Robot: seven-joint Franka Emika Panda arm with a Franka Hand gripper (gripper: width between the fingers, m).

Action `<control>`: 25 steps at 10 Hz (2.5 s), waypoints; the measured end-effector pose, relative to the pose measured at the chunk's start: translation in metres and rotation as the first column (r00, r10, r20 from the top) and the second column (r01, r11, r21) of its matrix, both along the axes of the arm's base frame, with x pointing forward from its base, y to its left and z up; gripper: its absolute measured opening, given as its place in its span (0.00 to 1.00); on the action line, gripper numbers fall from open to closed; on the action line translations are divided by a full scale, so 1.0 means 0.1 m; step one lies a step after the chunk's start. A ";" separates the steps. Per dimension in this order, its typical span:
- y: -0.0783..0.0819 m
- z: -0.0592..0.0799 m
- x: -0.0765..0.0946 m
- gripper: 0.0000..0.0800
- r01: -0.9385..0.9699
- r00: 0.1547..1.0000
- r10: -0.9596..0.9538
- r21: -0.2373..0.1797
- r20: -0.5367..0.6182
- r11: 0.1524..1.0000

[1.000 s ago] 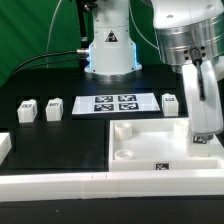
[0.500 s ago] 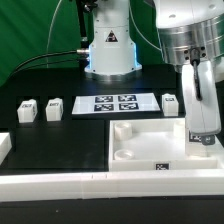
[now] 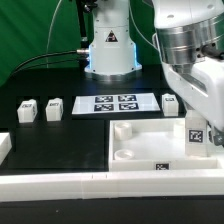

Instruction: Assemble one leg

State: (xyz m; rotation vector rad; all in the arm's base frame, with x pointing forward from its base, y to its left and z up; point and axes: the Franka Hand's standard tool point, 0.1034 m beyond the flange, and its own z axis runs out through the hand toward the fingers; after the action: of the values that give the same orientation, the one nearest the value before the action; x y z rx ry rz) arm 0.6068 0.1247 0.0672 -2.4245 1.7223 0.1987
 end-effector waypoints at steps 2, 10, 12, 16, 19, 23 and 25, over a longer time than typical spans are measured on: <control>-0.03 0.00 0.00 0.81 -0.253 0.966 0.253 -0.005 0.053 0.967; -0.14 -0.01 0.02 0.81 -0.827 0.536 0.839 -0.144 0.092 0.544; -0.14 -0.01 0.02 0.75 -0.827 0.536 0.839 -0.144 0.092 0.543; -0.14 -0.01 0.02 0.36 -0.826 0.537 0.839 -0.144 0.092 0.545; -0.14 -0.01 0.02 0.36 -0.814 0.556 0.826 -0.142 0.091 0.563; -0.16 -0.02 0.01 0.36 -0.474 0.875 0.481 -0.113 0.053 0.873; -0.16 -0.02 0.00 0.37 -0.228 0.972 0.232 -0.112 0.025 0.967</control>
Offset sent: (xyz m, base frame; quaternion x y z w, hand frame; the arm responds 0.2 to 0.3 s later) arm 0.0002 -0.0065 0.0009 -0.0239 0.0169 -0.3010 0.9532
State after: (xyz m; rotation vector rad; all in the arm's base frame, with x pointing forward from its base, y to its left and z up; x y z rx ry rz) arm 0.6070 0.1089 0.0649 -2.6868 1.4694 0.0873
